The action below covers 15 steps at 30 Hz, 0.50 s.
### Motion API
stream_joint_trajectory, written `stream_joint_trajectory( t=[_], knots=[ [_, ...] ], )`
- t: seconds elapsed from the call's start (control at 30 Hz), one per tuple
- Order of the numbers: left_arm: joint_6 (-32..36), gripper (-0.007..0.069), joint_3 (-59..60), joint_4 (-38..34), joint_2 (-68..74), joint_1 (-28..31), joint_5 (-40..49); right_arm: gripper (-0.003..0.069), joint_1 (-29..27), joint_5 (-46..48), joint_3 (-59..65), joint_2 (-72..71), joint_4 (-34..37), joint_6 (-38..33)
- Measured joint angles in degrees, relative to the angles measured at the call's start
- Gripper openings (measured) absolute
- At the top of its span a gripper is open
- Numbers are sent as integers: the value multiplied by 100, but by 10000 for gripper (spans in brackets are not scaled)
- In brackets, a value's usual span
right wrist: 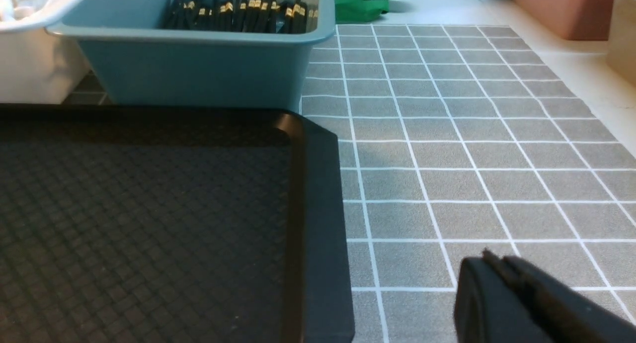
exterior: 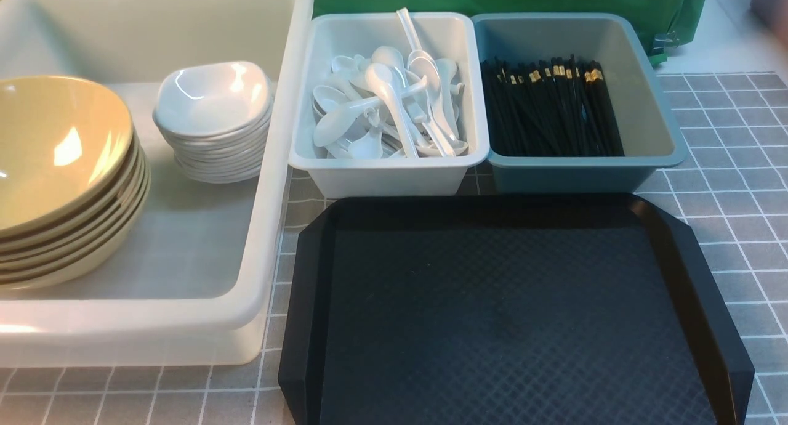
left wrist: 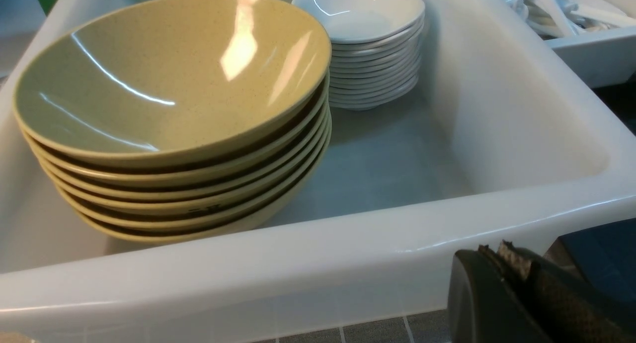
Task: On grey table put chopsticks spoon bowls plates into blue grey white boxes.
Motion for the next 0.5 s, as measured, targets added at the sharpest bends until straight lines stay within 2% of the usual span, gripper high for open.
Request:
stream_joint_trajectory(
  t=[0.37,0.5],
  knots=[
    [0,-11,0,0,0,0,-5,61,0,0,0,0,0,0],
    [0,-11,151,-38,0,0,-293,64,0,0,0,0,0,-5]
  ],
)
